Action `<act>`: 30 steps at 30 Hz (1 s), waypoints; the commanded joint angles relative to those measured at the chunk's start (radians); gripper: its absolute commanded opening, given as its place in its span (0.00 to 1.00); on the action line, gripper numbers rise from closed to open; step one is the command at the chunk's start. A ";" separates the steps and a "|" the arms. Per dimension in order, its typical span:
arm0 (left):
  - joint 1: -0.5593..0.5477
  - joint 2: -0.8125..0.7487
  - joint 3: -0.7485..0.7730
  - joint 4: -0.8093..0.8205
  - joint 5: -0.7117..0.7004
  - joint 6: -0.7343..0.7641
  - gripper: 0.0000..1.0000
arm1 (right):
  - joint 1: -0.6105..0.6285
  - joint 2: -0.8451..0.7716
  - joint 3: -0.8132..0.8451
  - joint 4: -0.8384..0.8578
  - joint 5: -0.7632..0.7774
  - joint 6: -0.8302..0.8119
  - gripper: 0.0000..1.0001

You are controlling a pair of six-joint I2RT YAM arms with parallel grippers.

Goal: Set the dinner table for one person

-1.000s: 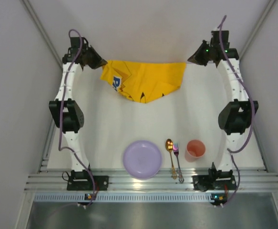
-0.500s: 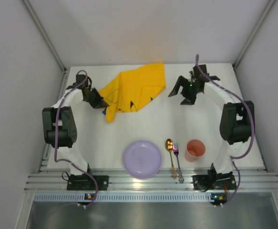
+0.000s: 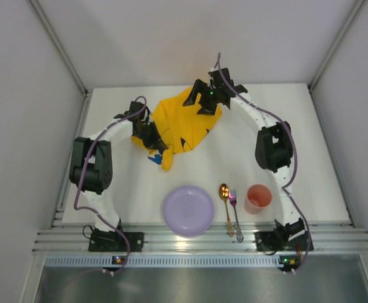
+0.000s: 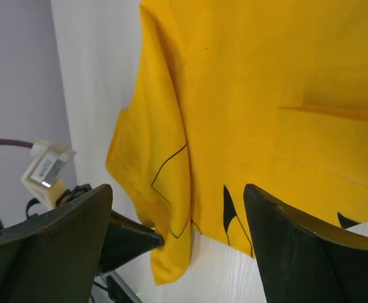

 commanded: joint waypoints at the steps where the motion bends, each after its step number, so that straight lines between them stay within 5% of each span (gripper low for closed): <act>1: 0.010 0.012 0.005 0.050 0.045 0.008 0.00 | 0.012 0.119 0.098 -0.037 0.100 0.024 0.85; 13: 0.012 0.080 -0.003 0.073 0.090 0.046 0.00 | 0.018 0.300 0.364 -0.323 0.443 -0.086 0.75; 17: 0.013 0.112 0.012 0.080 0.099 0.053 0.00 | 0.033 0.320 0.379 -0.418 0.519 -0.142 0.50; 24: 0.021 0.155 0.012 0.095 0.127 0.057 0.00 | 0.056 0.351 0.378 -0.505 0.553 -0.221 0.42; 29: 0.023 0.162 0.006 0.104 0.134 0.056 0.00 | 0.061 0.354 0.373 -0.524 0.552 -0.228 0.01; 30: 0.023 0.164 0.005 0.104 0.134 0.057 0.00 | 0.060 0.354 0.373 -0.524 0.552 -0.229 0.00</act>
